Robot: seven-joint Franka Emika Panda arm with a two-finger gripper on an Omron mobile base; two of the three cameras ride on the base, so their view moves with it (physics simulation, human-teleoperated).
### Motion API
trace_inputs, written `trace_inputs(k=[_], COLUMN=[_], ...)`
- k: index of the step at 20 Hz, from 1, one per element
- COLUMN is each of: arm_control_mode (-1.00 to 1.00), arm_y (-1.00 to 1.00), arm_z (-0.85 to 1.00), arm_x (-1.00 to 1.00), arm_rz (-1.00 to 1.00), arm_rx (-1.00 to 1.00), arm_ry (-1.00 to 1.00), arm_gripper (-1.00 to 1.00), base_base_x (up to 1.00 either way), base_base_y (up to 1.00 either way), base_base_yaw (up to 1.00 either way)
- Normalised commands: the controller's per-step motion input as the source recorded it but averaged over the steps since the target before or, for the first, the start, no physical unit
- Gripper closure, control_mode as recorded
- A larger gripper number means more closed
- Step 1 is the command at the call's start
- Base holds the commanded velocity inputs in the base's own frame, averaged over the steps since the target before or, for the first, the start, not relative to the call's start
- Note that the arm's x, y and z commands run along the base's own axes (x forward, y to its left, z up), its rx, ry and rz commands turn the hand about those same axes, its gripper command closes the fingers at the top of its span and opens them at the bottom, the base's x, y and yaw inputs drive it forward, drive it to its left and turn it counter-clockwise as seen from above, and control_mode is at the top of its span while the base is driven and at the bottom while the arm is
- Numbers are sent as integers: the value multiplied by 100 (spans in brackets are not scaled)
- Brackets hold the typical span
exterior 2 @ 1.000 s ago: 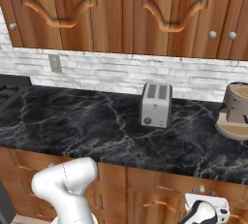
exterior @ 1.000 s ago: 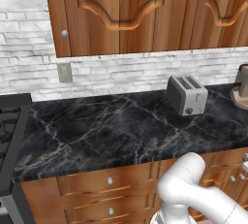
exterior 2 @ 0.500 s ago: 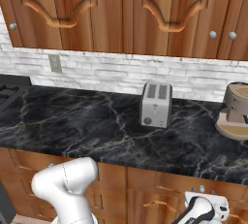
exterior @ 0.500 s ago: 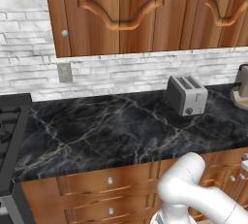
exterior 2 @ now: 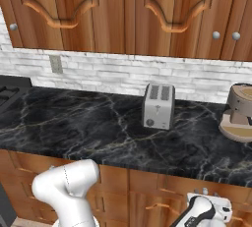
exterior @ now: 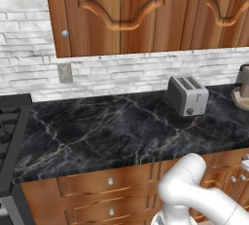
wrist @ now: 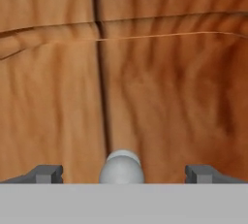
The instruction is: Take the pizza cutter from the drawer on the right and place it on the dining counter for cutting.
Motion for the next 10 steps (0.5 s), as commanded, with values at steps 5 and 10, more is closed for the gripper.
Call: trace_inputs(k=[5, 10], arm_control_mode=[-100, -100], arm_y=[0, 0], arm_z=[-25, -7], arm_x=[0, 5], arm_rz=[0, 0], arm_rx=[0, 0], arm_ry=[0, 0], arm_gripper=[-100, -100], base_base_x=[0, 0], base_base_y=[0, 0], base_base_yaw=[0, 0])
